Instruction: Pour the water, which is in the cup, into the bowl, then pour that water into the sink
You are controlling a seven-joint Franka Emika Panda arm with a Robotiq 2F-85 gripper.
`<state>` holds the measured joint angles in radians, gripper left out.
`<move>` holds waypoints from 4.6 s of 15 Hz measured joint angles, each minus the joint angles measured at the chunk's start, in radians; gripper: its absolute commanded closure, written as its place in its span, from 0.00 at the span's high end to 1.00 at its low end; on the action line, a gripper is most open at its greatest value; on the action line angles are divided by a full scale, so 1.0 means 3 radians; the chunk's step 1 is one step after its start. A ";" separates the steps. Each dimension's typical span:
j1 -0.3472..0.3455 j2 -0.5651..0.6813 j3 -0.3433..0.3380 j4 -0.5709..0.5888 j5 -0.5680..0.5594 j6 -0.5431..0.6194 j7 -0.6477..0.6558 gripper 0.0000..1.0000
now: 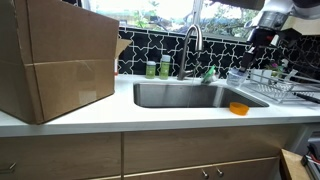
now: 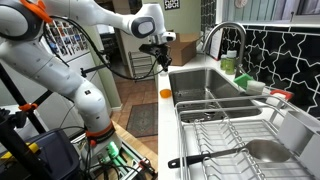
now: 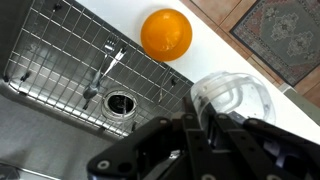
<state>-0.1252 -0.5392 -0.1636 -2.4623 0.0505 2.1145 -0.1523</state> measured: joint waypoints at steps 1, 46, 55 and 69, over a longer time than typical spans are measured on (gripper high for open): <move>0.0000 0.0000 0.0000 0.0000 0.0000 0.0000 0.0000 0.11; 0.0190 0.0708 0.0995 0.0023 -0.2941 -0.1228 0.1550 0.03; 0.0297 0.0775 0.0961 0.0036 -0.2987 -0.1261 0.1627 0.11; 0.0352 0.0803 0.0957 0.0045 -0.3007 -0.1261 0.1633 0.03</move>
<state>-0.0196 -0.2982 0.1236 -2.4489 -0.8517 1.7362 0.3376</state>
